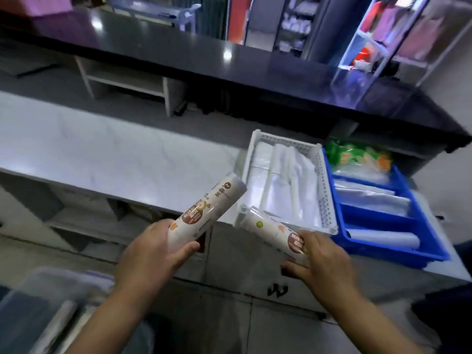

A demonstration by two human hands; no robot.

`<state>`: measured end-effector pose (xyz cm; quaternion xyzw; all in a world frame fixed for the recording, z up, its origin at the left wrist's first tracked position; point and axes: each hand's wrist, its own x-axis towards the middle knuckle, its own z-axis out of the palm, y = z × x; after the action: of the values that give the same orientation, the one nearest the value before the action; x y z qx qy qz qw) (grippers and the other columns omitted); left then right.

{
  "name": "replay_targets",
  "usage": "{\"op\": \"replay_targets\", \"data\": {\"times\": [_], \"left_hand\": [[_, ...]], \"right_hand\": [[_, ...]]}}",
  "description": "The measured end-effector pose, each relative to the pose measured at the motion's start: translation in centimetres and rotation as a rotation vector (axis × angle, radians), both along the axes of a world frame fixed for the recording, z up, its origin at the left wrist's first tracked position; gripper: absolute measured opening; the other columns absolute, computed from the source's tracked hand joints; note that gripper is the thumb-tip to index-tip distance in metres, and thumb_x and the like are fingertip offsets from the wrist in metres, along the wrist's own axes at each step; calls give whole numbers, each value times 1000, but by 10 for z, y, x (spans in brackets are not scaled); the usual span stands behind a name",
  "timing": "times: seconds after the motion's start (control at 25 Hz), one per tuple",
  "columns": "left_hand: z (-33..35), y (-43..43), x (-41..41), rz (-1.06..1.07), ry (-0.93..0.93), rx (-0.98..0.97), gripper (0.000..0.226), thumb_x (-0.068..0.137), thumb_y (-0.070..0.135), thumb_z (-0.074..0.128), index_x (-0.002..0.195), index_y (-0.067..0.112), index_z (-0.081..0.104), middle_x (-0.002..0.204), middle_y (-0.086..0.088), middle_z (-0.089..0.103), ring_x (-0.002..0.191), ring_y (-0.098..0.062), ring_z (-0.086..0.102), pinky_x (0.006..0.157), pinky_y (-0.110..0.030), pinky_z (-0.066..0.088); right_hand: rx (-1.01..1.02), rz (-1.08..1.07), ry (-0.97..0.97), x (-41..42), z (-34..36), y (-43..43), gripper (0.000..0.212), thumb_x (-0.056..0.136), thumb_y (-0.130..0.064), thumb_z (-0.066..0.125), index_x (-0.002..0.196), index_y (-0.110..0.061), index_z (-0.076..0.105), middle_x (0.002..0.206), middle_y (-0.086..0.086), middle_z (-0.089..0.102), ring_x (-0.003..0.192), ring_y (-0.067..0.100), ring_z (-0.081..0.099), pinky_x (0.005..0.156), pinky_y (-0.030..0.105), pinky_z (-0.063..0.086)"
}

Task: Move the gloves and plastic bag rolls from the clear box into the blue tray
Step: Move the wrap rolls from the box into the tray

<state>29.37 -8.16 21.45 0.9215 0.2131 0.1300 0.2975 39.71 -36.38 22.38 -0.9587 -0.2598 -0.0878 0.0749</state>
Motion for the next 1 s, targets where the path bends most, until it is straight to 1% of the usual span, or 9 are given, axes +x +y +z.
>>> {"op": "replay_targets", "data": {"times": [0.16, 0.24, 0.28, 0.4, 0.52, 0.64, 0.76, 0.92, 1.0], "left_hand": [[11, -96, 58, -121, -29, 30, 42, 68, 61, 62, 98, 34, 54, 82, 13, 55, 68, -12, 50, 50, -25, 35], [13, -132, 78, -146, -35, 27, 43, 67, 60, 64, 101, 37, 53, 86, 18, 55, 70, -10, 49, 51, -25, 34], [15, -145, 85, -149, -27, 26, 43, 67, 61, 64, 101, 36, 53, 86, 18, 56, 70, -10, 49, 52, -27, 35], [18, -173, 103, -139, -4, 57, 42, 65, 63, 63, 94, 35, 54, 79, 14, 57, 65, -12, 50, 50, -25, 34], [20, -186, 117, -128, 30, 65, 40, 65, 64, 62, 91, 35, 54, 77, 14, 59, 66, -11, 53, 49, -24, 35], [20, -191, 133, -118, 52, 51, 39, 65, 63, 63, 92, 36, 54, 78, 15, 60, 68, -10, 54, 51, -24, 36], [19, -195, 151, -126, 66, 39, 37, 67, 63, 62, 91, 37, 52, 77, 15, 59, 68, -9, 54, 51, -25, 37], [15, -203, 187, -165, 74, 10, 33, 67, 59, 63, 89, 38, 50, 73, 15, 57, 64, -1, 51, 50, -23, 34], [17, -206, 208, -184, 75, 14, 31, 68, 58, 62, 89, 38, 50, 72, 16, 56, 63, 1, 50, 50, -23, 34]], "right_hand": [[-16, -160, -85, 48, 15, -121, 57, 61, -54, 76, 102, -19, 58, 80, -1, 63, 66, 20, 60, 50, 30, 45], [-85, -200, -128, 80, 21, -168, 55, 66, -54, 72, 105, -17, 58, 86, 3, 65, 72, 24, 61, 54, 31, 43], [-154, -204, -125, 96, 24, -184, 55, 70, -55, 69, 109, -18, 57, 92, 4, 65, 79, 26, 62, 59, 32, 44], [-362, -140, -24, 144, 23, -220, 55, 82, -55, 55, 124, -22, 44, 119, 1, 58, 106, 23, 55, 84, 34, 42], [-427, -24, 50, 183, 11, -238, 53, 84, -51, 54, 128, -25, 40, 129, -1, 52, 117, 21, 48, 98, 35, 37], [-375, 10, 120, 205, -11, -243, 53, 84, -43, 58, 130, -25, 40, 131, 1, 48, 119, 23, 45, 100, 36, 33], [-288, 36, 190, 219, -27, -247, 53, 87, -37, 56, 135, -24, 37, 134, 3, 44, 118, 24, 43, 99, 34, 34], [-300, 66, 220, 233, -44, -258, 54, 91, -30, 51, 142, -24, 32, 139, 5, 41, 123, 24, 41, 102, 34, 36], [-295, 57, 256, 239, -46, -260, 54, 92, -30, 50, 142, -26, 31, 142, 4, 37, 126, 23, 39, 102, 34, 37]]}}
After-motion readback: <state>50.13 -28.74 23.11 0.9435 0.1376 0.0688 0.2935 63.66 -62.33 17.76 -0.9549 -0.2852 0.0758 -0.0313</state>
